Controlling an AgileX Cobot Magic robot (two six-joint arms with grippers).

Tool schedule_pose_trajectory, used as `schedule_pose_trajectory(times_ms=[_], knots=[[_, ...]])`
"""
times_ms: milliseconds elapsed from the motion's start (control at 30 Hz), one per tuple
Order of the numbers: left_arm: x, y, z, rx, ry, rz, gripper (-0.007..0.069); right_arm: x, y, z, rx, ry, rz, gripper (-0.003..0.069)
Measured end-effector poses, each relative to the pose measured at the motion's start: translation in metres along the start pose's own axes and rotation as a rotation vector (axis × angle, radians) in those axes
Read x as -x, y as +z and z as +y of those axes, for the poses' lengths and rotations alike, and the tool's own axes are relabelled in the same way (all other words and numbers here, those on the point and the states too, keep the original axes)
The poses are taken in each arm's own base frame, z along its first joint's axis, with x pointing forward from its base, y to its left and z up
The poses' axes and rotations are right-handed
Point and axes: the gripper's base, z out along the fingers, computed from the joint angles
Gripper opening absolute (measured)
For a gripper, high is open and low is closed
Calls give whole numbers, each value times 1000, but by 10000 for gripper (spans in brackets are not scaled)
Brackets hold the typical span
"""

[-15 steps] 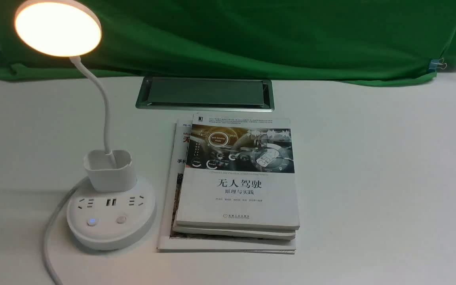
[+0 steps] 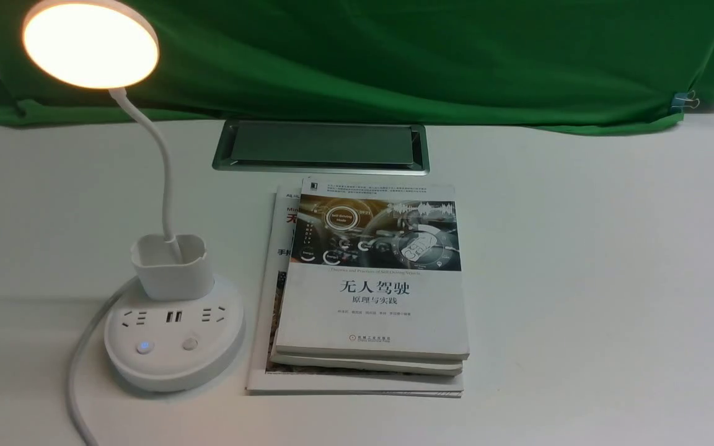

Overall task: Turn off the desk lamp on the white desktop by hand.
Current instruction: 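Press the power button on the round power strip under the lamp with the left gripper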

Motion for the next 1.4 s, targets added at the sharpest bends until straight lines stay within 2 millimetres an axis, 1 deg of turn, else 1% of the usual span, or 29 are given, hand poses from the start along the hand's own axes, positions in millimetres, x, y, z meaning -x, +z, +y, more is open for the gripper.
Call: schedule_pose_trajectory(times_ms=[33, 133, 167, 233, 300, 367, 400, 500, 533, 567, 633, 700, 733, 800, 900, 967, 1000, 1100, 1167, 1200, 1233, 1267, 1333, 1400], knots=[[1, 0, 0, 4, -6, -12, 19, 0, 0, 0, 0, 0, 0, 36], [14, -1, 5, 43, -153, -158, 19, 0, 0, 0, 0, 0, -1, 36], [15, -1, 5, 46, -168, -166, 19, 0, 0, 0, 0, 0, 0, 36], [21, -3, 11, 68, -417, -260, 19, 0, 0, 0, 0, 0, 0, 36], [25, -5, 15, 88, -524, -320, 19, 0, 0, 0, 0, 0, 0, 36], [30, -7, 19, 117, -544, -385, 19, 0, 0, 0, 0, 0, 0, 36], [30, -7, 19, 119, -543, -390, 19, 0, 0, 0, 0, 0, 0, 36], [42, -11, 22, 121, -480, -429, 19, 0, 0, 0, 0, 0, 0, 36], [53, -14, 25, 114, -454, -438, 19, 0, 0, 0, 0, 0, 0, 36], [56, -15, 26, 114, -454, -444, 19, 0, 0, 0, 0, 0, 0, 36], [89, -20, 35, 91, -441, -444, 19, 0, 0, 0, 0, 0, 0, 36], [99, -18, 37, 68, -452, -405, 19, 0, 0, 0, 0, 0, 0, 36], [112, -15, 40, 31, -471, -333, 19, 0, 0, 0, 0, 0, -1, 36], [121, -7, 40, -15, -510, -229, 19, 0, 0, 0, 0, 0, -1, 36], [120, 10, 35, -82, -556, -22, 19, 0, 0, 0, 0, 0, -1, 36], [117, 20, 33, -94, -572, 51, 19, 0, 0, 0, 0, 0, -1, 36], [116, 21, 33, -94, -572, 55, 19, 0, 0, 0, 0, 0, -1, 36], [110, 37, 30, -103, -599, 137, 19, 0, 0, 0, 0, 0, -1, 36], [101, 47, 27, -107, -615, 203, 19, 0, 0, 0, 0, 0, -1, 36], [100, 48, 26, -108, -617, 213, 19, 0, 0, 0, 0, 0, -1, 36], [90, 58, 23, -113, -616, 283, 19, 0, 0, 0, 0, 0, -1, 36], [90, 59, 23, -113, -616, 290, 19, 0, 0, 0, 0, 0, -1, 36], [75, 77, 16, -129, -619, 439, 19, 0, 0, 0, 0, 0, -1, 36], [68, 86, 12, -153, -614, 536, 19, 0, 0, 0, 0, 0, -1, 36]])
